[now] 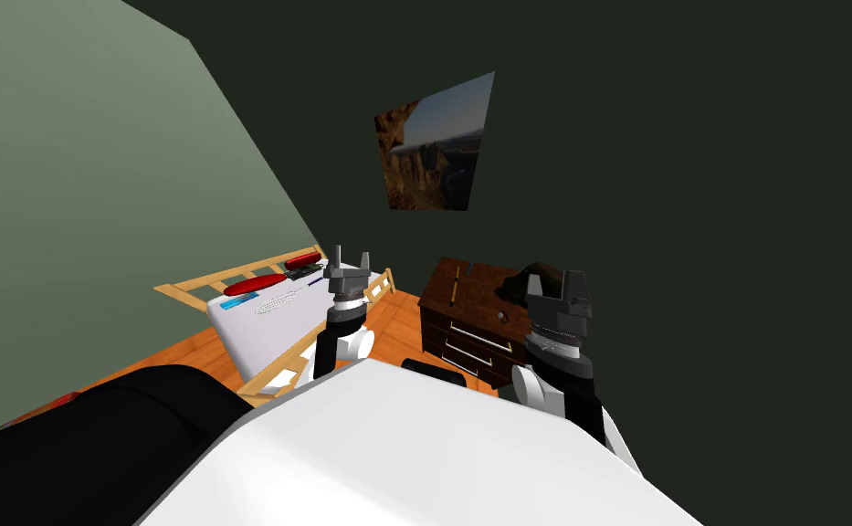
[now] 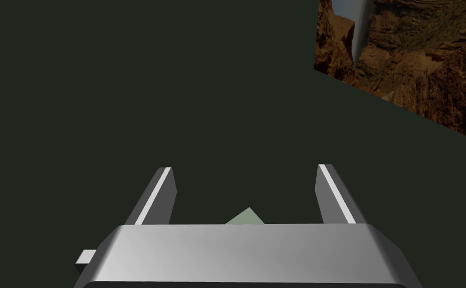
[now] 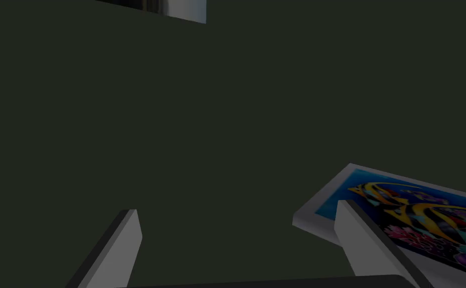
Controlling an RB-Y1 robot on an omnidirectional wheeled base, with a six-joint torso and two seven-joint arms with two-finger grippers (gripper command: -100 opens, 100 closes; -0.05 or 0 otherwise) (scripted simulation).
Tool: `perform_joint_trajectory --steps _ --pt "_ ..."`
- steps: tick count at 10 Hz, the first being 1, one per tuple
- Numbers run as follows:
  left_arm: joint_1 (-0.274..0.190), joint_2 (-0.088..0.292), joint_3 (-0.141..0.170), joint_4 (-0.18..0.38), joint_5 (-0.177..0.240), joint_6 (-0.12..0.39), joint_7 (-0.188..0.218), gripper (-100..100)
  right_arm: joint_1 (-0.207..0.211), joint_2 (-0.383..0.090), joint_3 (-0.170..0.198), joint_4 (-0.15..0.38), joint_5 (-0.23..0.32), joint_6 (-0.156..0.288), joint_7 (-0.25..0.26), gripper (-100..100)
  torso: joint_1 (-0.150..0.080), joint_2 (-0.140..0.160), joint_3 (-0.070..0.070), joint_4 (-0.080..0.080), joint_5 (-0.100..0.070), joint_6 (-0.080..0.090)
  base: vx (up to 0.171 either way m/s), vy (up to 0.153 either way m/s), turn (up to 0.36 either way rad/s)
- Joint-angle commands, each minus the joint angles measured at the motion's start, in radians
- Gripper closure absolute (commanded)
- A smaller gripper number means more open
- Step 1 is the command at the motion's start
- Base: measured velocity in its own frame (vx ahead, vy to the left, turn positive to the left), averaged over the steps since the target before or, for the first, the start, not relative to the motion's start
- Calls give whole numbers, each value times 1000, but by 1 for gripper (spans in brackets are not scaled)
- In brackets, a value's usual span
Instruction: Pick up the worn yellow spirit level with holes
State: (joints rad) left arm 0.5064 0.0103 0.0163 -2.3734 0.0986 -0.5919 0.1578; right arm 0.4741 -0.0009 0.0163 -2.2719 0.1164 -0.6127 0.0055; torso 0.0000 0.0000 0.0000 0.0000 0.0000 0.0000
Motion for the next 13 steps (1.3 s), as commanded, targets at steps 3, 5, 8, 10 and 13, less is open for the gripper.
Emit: perform_joint_trajectory --steps 3,5,8,10,13 --pt "0 0 0 0 0 0 0 0 -6 -98 -12 6 -28 37 -5 -100 4 1 1 0 1 0 -14 65 34" --pt "0 0 0 0 0 0 0 0 -12 -153 -25 14 -59 81 -15 -100 6 1 1 0 1 0 -36 109 31" --pt "0 0 0 0 0 0 0 0 -31 -231 -55 42 -122 180 -45 -100 11 5 3 1 2 0 -78 164 13" --pt "0 0 0 0 0 0 0 0 -50 -281 -83 71 -177 260 -78 -100 11 6 4 1 3 0 -98 160 -18" --pt "0 0 0 0 0 0 0 0 -60 -307 -98 89 -208 335 -99 -100 6 5 3 1 1 0 -63 92 -18"
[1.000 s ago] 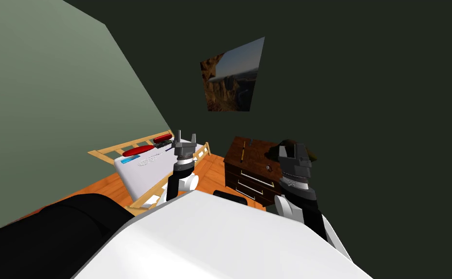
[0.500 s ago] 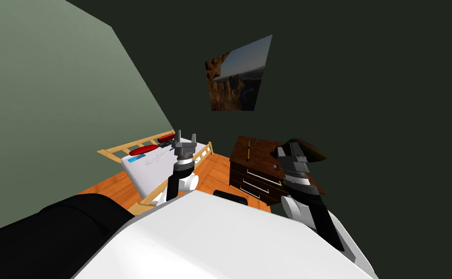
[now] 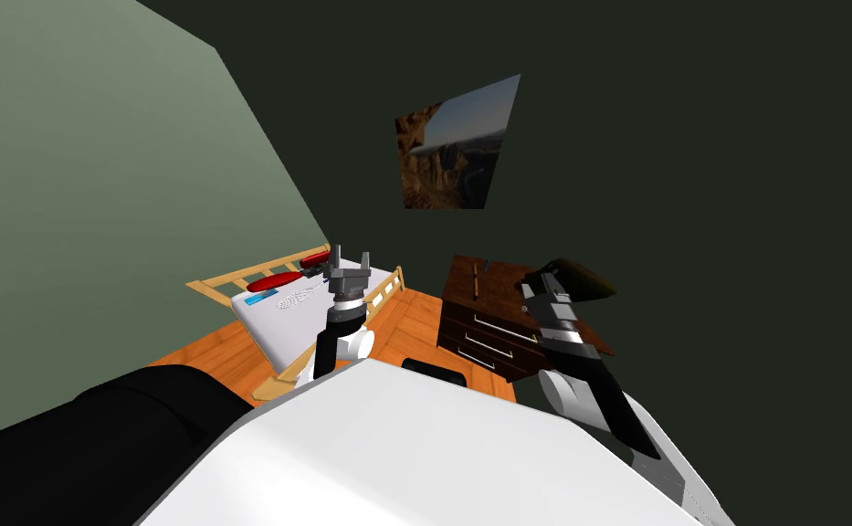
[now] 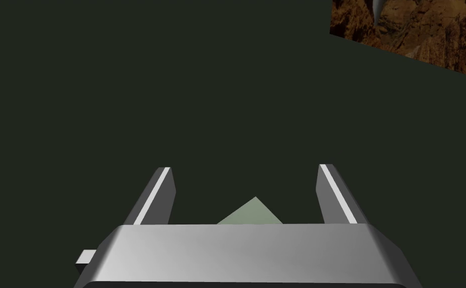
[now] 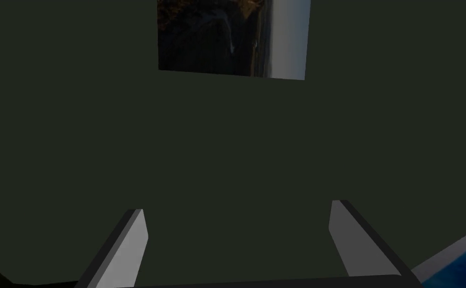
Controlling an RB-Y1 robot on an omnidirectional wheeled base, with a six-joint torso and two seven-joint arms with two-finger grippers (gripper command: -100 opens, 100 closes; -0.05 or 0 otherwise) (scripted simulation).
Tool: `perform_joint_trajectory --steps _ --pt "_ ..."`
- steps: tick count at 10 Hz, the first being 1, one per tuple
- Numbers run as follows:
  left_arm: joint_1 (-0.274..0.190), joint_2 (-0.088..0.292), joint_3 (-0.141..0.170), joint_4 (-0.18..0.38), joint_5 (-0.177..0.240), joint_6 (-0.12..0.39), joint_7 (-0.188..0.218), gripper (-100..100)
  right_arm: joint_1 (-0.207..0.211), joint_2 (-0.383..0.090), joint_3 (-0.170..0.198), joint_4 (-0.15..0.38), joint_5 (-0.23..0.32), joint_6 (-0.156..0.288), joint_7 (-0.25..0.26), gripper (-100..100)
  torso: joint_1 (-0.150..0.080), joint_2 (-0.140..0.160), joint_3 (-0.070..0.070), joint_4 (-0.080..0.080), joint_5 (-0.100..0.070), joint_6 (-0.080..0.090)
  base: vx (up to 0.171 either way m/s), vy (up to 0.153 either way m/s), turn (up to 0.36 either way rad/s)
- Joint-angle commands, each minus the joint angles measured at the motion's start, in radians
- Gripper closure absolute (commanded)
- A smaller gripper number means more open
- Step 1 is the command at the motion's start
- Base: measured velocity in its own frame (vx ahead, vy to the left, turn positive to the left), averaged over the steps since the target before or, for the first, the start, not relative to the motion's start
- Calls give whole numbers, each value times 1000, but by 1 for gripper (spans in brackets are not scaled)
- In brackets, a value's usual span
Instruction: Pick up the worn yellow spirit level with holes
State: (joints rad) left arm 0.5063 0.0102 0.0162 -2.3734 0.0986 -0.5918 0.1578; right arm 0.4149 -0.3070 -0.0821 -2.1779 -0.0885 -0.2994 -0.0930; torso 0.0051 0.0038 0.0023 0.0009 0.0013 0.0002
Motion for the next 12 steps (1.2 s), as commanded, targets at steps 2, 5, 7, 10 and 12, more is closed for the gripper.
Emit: perform_joint_trajectory --steps 2,5,7,10,12 --pt "0 0 0 0 0 0 0 0 -13 -29 -17 14 -38 82 -25 -100 1 0 0 0 0 0 -44 85 -31" --pt "0 0 0 0 0 0 0 0 -25 -58 -35 35 -75 153 -53 -100 0 -2 -1 0 0 0 -30 65 -27" --pt "0 0 0 0 0 0 0 0 -37 -89 -53 57 -115 207 -84 -100 -1 -3 -2 -1 0 0 -16 72 -49" --pt "0 0 0 0 0 0 0 0 -51 -122 -73 82 -157 286 -117 -100 -2 -3 -2 -1 0 0 -8 56 -39" --pt "0 0 0 0 0 0 0 0 -64 -156 -94 108 -201 348 -153 -100 -3 -4 -2 -1 -1 0 2 54 -42"
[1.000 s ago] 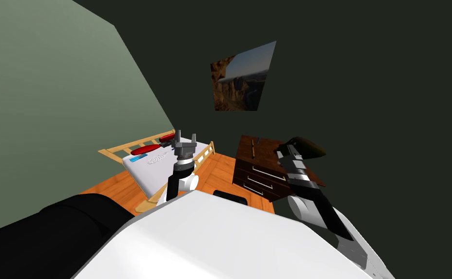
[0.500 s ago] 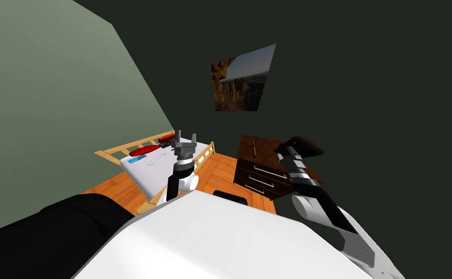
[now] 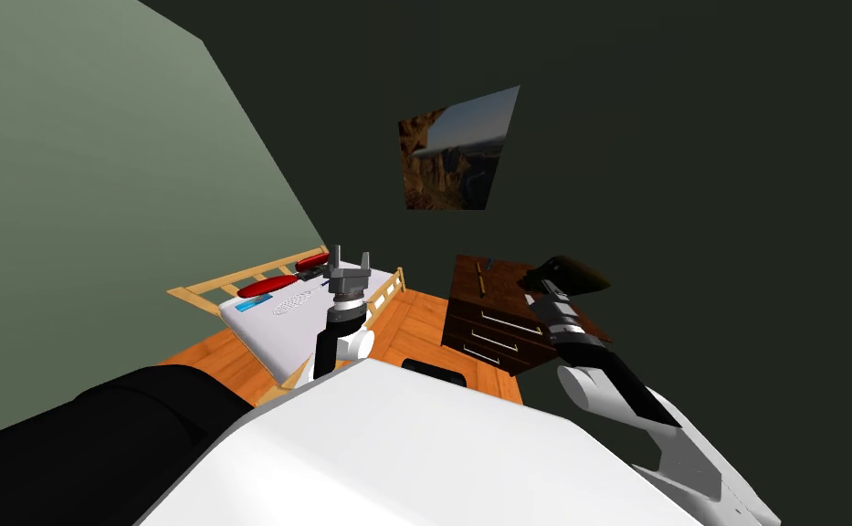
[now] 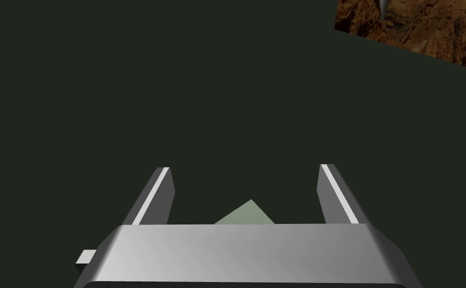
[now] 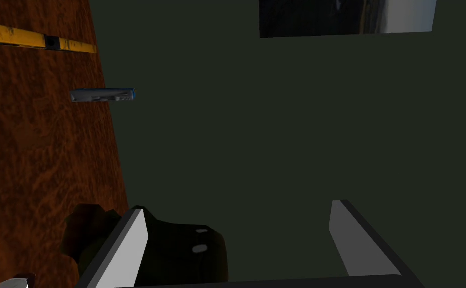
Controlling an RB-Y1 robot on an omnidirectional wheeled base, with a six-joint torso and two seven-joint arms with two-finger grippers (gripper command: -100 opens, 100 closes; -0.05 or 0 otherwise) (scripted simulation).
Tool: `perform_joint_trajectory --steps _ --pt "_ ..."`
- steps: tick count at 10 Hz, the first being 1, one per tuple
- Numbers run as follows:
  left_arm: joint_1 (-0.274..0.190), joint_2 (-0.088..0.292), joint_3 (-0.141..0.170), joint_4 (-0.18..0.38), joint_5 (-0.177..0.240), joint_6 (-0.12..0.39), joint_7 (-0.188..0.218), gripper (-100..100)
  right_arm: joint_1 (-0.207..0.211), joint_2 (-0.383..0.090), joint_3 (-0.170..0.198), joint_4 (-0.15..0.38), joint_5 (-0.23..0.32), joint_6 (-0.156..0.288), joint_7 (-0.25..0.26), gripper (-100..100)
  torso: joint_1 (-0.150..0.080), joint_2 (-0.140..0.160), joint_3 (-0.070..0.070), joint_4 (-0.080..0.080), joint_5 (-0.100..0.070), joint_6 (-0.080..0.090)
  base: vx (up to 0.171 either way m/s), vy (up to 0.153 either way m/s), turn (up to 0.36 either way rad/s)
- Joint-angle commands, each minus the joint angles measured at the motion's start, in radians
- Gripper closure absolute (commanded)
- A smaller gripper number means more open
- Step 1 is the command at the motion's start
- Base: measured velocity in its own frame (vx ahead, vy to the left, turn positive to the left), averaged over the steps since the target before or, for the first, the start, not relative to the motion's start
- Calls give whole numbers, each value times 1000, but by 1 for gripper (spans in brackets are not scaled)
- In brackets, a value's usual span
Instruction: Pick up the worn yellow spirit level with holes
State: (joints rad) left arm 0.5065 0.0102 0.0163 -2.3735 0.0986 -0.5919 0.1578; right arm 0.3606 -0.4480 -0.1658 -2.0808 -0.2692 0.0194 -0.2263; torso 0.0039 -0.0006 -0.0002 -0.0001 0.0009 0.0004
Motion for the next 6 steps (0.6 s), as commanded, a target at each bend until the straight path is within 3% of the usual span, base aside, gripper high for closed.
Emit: perform_joint_trajectory --steps 1,2,3,5,6 --pt "0 0 0 0 0 0 0 0 -9 -15 -10 11 -20 50 -20 -100 0 0 0 0 0 0 -4 80 -49" --pt "0 0 0 0 0 0 0 0 -9 -15 -10 11 -20 72 -20 -100 1 0 0 0 0 0 -8 37 13" --pt "0 0 0 0 0 0 0 0 -22 -51 -31 39 -66 107 -58 -100 -1 1 0 0 0 0 6 75 -81" --pt "0 0 0 0 0 0 0 0 -22 -51 -31 39 -66 161 -58 -100 1 -1 0 0 0 0 13 56 -28" --pt "0 0 0 0 0 0 0 0 -35 -88 -52 67 -113 197 -99 -100 -2 0 0 0 0 0 14 79 -72"
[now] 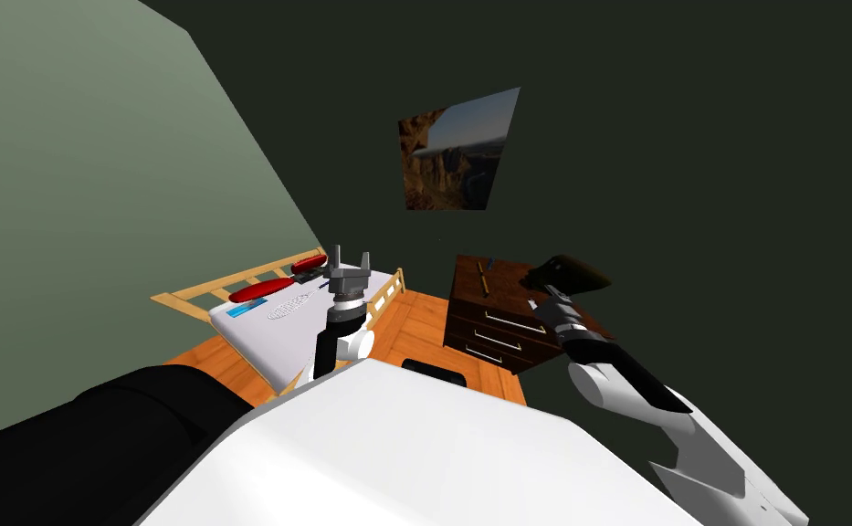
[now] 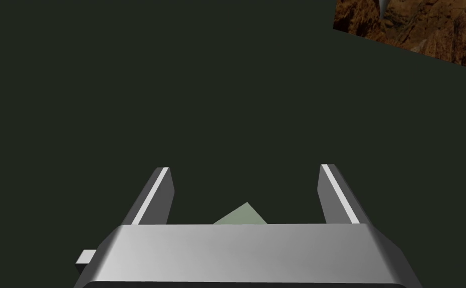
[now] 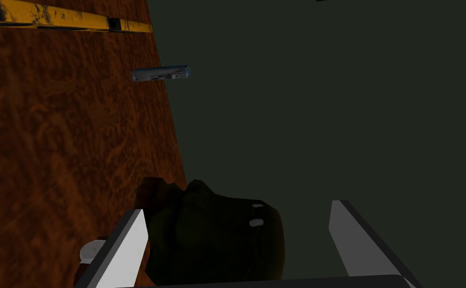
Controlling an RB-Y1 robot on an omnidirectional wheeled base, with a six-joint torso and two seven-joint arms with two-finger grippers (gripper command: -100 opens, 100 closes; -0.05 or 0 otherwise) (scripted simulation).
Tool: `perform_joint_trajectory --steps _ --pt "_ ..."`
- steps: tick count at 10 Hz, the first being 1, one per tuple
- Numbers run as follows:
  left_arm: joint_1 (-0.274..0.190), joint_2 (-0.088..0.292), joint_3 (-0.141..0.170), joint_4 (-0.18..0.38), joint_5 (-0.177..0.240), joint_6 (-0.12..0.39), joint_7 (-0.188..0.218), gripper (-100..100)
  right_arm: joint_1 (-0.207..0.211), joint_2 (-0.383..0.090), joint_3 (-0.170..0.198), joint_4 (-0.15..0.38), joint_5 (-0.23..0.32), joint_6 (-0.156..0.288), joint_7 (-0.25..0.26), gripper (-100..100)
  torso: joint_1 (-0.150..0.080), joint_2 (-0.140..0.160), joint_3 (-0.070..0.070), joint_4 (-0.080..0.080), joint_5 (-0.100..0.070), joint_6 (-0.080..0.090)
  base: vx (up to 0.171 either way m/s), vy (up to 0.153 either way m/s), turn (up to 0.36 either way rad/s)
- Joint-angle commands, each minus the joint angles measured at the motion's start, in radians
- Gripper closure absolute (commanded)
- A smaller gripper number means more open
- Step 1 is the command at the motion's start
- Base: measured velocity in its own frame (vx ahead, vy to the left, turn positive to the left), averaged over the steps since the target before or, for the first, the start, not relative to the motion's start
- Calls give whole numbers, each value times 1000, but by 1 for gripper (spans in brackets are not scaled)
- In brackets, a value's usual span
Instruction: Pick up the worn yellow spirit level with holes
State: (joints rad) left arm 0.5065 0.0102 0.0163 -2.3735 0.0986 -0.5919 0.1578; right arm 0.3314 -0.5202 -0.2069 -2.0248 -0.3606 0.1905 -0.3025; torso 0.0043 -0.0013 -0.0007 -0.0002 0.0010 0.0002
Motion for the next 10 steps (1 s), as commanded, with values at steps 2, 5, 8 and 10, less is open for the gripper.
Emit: perform_joint_trajectory --steps 2,5,8,10 --pt "0 0 0 0 0 0 0 0 -6 -16 -11 11 -22 79 -22 -100 0 0 0 0 0 0 17 58 -36" --pt "0 0 0 0 0 0 0 0 -18 -52 -31 41 -70 160 -65 -100 0 -2 -1 0 0 0 32 63 -47" --pt "0 0 0 0 0 0 0 0 -30 -88 -51 70 -119 234 -108 -100 -1 -1 0 0 0 0 26 55 -60" --pt "0 0 0 0 0 0 0 0 -30 -88 -51 70 -119 273 -108 -100 -1 -2 -1 0 0 -1 18 31 18"
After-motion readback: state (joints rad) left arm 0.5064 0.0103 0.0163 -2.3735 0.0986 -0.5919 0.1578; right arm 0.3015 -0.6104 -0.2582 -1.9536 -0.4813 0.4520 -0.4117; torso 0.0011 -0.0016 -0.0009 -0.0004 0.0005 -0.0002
